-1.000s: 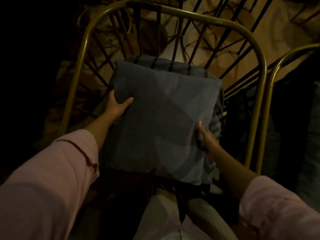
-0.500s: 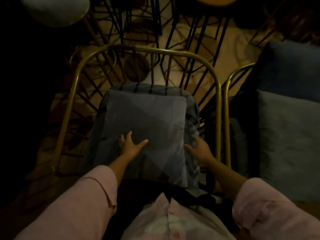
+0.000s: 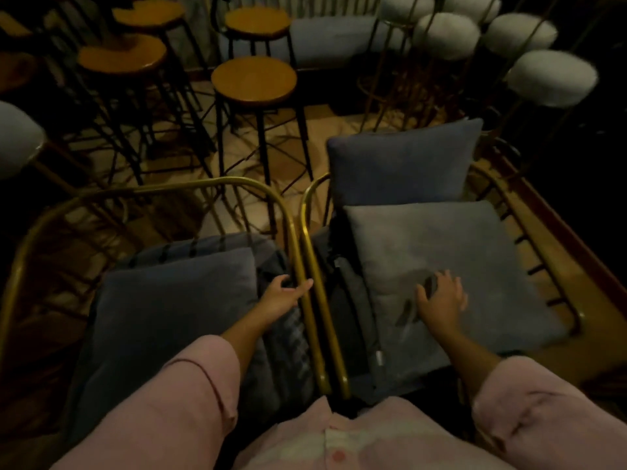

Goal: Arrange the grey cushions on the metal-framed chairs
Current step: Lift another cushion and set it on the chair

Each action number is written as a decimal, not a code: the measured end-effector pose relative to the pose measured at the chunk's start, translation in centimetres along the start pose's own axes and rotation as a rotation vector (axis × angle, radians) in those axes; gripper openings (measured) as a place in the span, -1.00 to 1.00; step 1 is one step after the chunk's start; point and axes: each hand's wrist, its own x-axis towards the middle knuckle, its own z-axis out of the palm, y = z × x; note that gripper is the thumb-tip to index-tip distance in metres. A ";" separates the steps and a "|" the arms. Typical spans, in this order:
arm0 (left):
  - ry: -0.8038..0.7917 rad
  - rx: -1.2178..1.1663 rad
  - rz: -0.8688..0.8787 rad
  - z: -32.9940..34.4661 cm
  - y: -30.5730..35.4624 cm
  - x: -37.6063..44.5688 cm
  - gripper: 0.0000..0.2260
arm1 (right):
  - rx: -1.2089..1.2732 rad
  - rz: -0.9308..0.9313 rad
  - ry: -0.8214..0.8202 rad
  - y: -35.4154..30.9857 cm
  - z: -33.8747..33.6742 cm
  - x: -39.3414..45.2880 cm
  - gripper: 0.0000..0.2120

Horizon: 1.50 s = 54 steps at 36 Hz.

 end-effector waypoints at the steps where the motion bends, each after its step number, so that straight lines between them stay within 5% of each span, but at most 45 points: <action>1: -0.003 -0.001 0.009 1.7 0.8 0.2 -0.34 | -0.010 0.015 -0.034 1.6 -1.0 1.1 -0.47; 13: 0.092 -0.079 -0.033 20.4 6.9 3.6 -0.41 | 0.157 0.176 -0.232 15.2 -9.5 14.2 -0.34; 17: 0.208 -0.131 -0.066 22.9 6.5 6.9 0.07 | 0.339 0.254 -0.262 16.7 -10.7 17.7 -0.45; 23: 0.244 -0.173 -0.125 24.0 5.8 10.9 0.38 | 0.517 0.368 -0.282 18.7 -9.8 22.7 -0.45; 29: 0.343 -0.187 -0.162 24.7 7.6 10.6 0.09 | 0.609 0.529 -0.381 19.3 -9.1 26.2 -0.22; 32: 0.389 -0.258 -0.200 25.0 8.1 10.7 0.09 | 0.631 0.561 -0.449 19.8 -8.9 27.0 -0.04; 39: 0.501 -0.379 -0.175 24.0 9.5 9.3 0.14 | 0.732 0.467 -0.509 18.8 -10.5 26.2 -0.12; 44: 0.526 -0.416 -0.064 21.2 11.5 7.2 -0.15 | 0.796 0.381 -0.533 15.5 -11.8 24.8 0.01; 54: 0.619 -0.564 0.065 6.9 15.1 2.6 -0.14 | 0.916 0.098 -0.644 1.4 -11.0 22.7 -0.08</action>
